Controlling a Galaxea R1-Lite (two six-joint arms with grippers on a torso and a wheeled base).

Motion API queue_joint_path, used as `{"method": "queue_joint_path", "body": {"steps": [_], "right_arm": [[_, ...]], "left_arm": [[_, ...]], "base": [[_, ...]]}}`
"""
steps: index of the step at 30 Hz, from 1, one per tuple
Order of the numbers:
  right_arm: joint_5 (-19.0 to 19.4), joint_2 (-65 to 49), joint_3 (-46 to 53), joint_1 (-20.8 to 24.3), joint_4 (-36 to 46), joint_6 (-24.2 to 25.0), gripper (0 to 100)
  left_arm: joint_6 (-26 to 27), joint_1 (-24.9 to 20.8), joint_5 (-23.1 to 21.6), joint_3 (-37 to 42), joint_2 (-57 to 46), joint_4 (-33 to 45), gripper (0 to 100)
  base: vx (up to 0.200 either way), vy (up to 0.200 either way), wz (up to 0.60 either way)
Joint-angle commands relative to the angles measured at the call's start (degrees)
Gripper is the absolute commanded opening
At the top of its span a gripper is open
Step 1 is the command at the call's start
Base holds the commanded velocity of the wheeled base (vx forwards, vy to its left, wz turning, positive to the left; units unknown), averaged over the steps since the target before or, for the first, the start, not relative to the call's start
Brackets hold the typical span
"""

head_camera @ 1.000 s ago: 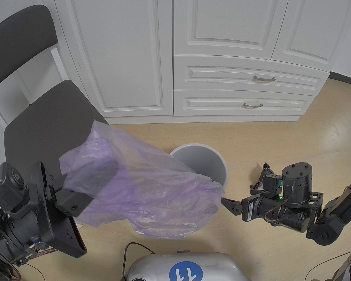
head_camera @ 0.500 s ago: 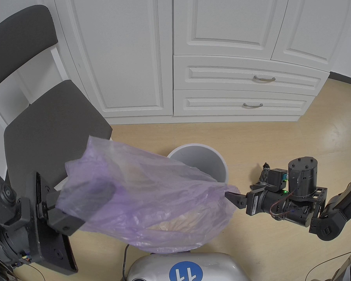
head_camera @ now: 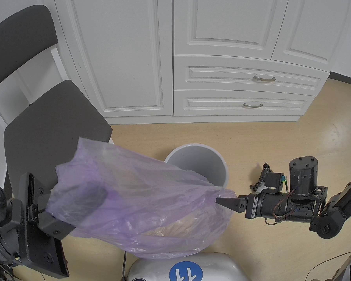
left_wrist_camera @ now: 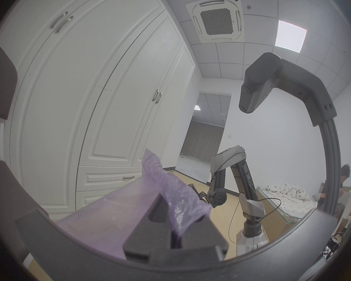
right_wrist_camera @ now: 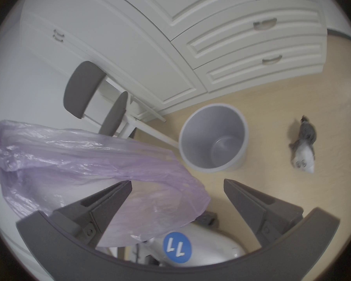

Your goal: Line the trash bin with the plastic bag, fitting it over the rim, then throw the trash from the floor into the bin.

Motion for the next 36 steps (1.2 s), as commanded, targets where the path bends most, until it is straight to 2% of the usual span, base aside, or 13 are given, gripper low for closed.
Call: {"method": "queue_joint_path", "body": {"steps": [1,10,18,20,21,26,33,34,36], "right_arm": [[4.37,1.13,0.35,-1.97,-0.88,3.13,100],[5.42,5.26,1.67,-2.24,-7.29,3.74,100],[5.95,6.32,4.75,-0.74,-17.66,7.70,100],[5.95,6.32,4.75,-0.74,-17.66,7.70,100],[6.92,6.76,6.15,0.14,-21.09,8.40,100],[6.92,8.52,7.65,0.66,-26.01,8.40,100],[6.92,9.48,8.79,0.66,-28.12,7.79,100],[6.92,9.40,8.70,0.66,-28.12,7.79,0],[6.65,9.13,8.79,0.66,-28.12,7.87,0]], "left_arm": [[-0.83,-0.10,0.01,-0.23,-1.05,-1.02,0],[-5.49,-3.79,-0.08,-0.41,-2.10,-4.71,0],[-5.75,-5.72,0.01,-0.32,-2.01,-4.71,0],[-5.75,-5.72,0.01,-0.32,-2.01,-4.71,0],[-6.01,-6.16,-0.08,-0.15,-1.84,-4.71,0],[-6.10,-6.25,0.01,-0.15,-1.84,-4.71,0],[-6.10,-6.25,-0.08,-0.15,-1.84,-4.71,0],[-6.10,-6.25,-0.08,-0.15,-1.93,-4.71,0],[-6.10,-6.25,-0.08,-0.06,-1.84,-4.71,0]], "base": [[0.000,0.000,0.00],[0.000,0.000,0.00],[0.000,0.000,0.00],[0.000,0.000,0.00],[0.000,0.000,0.00],[0.000,0.000,0.00],[0.000,0.000,0.00],[0.000,0.000,0.00],[0.000,0.000,0.00]]}}
